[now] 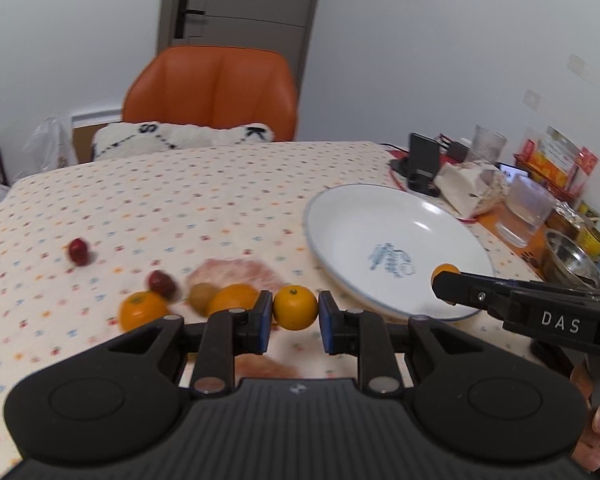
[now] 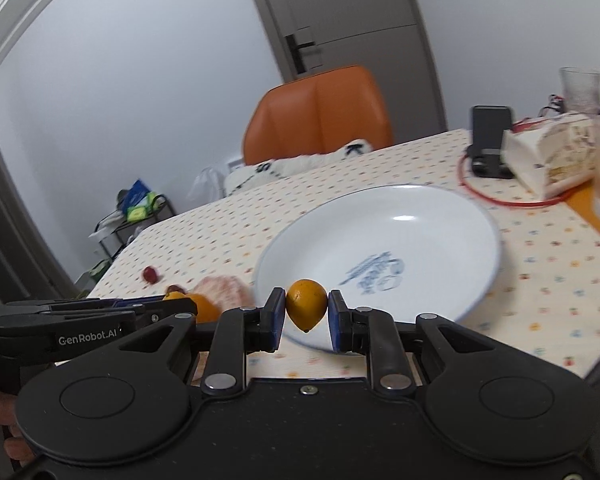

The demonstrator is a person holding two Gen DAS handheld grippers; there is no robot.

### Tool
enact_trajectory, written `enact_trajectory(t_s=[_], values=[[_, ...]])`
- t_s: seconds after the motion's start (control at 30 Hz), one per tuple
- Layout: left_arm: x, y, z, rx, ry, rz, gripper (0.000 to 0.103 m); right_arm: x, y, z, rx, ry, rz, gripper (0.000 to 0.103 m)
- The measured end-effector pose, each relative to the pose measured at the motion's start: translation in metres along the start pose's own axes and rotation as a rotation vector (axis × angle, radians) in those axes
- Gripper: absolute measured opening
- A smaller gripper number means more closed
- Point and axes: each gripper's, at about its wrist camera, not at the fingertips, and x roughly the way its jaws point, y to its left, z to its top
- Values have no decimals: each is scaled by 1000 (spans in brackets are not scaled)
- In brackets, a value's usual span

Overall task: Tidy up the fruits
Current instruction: 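Carry both small oranges over the white bowl and open both tools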

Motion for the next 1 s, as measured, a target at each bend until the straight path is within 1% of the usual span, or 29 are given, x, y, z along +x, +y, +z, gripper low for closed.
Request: enact_trajectory(t_s=[0.3,0.57,0.63,0.67,0.9,1.0], values=[[24,-35,11,51,12,-53,23,-2,-28,4,28,-26,-54,21],[54,-58,23,89,30,-88,23,5,-45,8,6,-15,-112,22],[61,-63,25,99,35,-95,23,6,-46,7,3,-1,-125,23],[64,-66,26,103,38,-100,23,6,-46,7,0,3,-128,28],[78,-88,28,150,52,-140,23,-17,-46,4,-18,-10,-157,28],[86,-93,25,161,76,-151,23,-30,-49,1,-21,-11,-181,28]])
